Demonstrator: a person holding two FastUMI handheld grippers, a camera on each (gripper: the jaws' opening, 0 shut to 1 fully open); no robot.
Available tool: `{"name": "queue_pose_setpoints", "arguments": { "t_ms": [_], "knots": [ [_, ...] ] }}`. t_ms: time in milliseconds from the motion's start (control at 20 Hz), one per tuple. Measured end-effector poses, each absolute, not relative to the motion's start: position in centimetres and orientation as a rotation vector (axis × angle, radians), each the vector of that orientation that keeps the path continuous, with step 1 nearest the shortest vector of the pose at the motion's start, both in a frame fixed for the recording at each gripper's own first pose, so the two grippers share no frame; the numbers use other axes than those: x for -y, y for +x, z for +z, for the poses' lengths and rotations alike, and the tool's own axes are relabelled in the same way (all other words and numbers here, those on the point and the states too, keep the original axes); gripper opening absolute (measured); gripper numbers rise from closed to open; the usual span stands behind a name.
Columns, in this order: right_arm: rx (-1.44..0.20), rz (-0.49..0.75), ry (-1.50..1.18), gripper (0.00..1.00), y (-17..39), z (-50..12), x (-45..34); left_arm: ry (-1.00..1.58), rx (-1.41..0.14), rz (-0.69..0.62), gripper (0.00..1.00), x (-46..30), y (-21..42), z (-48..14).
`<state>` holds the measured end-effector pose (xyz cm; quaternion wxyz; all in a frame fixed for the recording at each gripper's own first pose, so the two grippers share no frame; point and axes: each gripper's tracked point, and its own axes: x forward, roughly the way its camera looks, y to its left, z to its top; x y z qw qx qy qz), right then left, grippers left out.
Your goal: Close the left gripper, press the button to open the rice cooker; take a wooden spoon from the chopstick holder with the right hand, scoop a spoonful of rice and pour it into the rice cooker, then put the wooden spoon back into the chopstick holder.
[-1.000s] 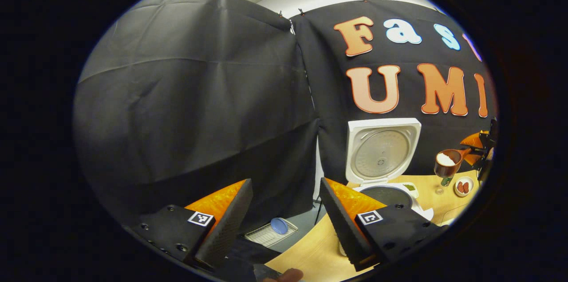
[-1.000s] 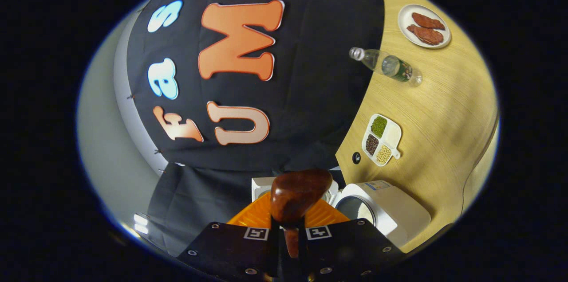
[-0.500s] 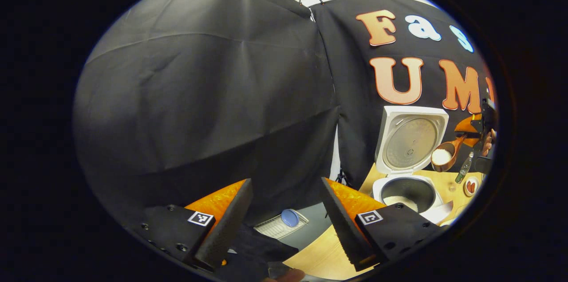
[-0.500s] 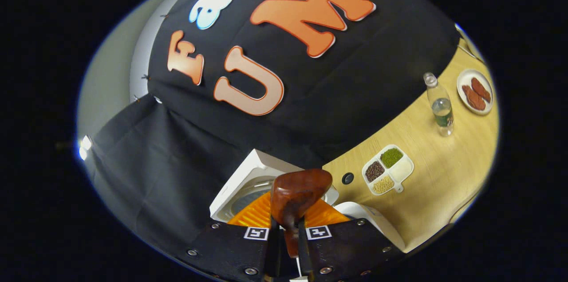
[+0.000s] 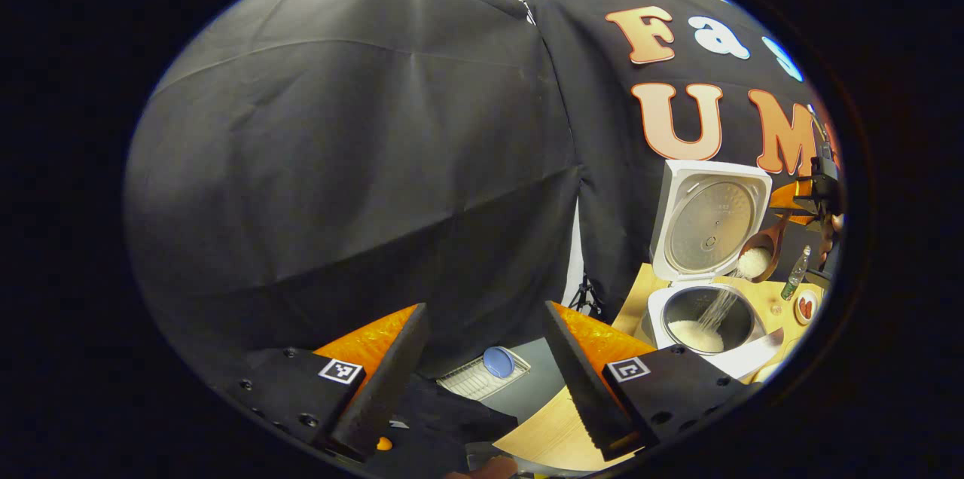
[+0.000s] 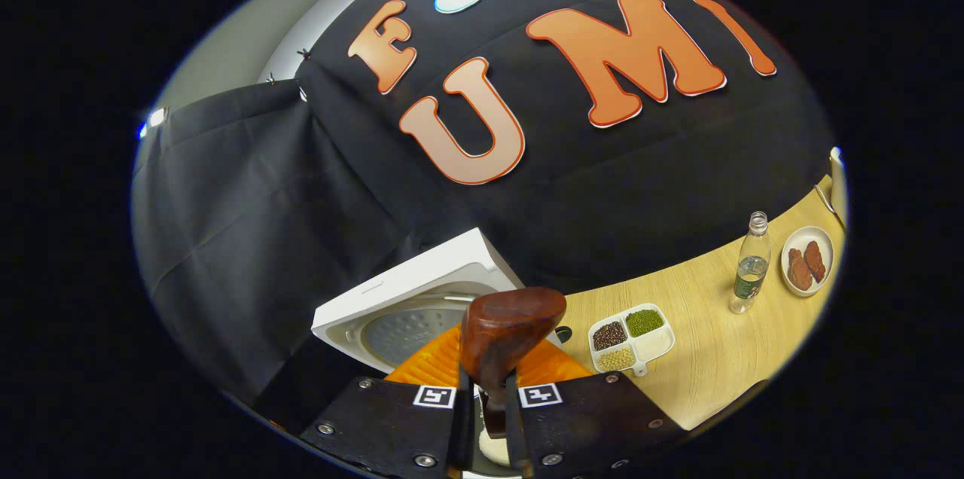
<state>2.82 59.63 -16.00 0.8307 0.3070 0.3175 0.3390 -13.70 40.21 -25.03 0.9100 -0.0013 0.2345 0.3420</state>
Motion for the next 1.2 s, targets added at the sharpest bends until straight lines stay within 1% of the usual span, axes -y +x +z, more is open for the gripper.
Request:
{"name": "queue_pose_setpoints", "arguments": {
  "t_ms": [400, 650, 900, 1050, 1200],
  "knots": [
    [-0.529, 0.803, 0.439, 0.16, 1.8, -14.2, -61.3, -0.003, -0.502, 0.7, 1.0, -40.1, -13.5, -25.6],
    [-0.435, 0.875, 0.307, 0.16, 0.2, -13.2, -62.4, -0.011, -0.514, 0.701, 1.0, -40.1, -13.5, -26.0],
    [-0.353, 0.943, 0.232, 0.16, -1.1, -11.7, -63.3, -0.011, -0.52, 0.702, 1.0, -40.1, -13.6, -26.1],
    [-0.257, 0.977, 0.136, 0.16, -1.7, -10.4, -63.6, -0.004, -0.522, 0.702, 1.0, -40.1, -13.5, -26.1],
    [-0.221, 1.018, 0.116, 0.16, -2.7, -9.5, -64.1, -0.005, -0.523, 0.702, 1.0, -40.1, -13.6, -26.2]
  ]
}}
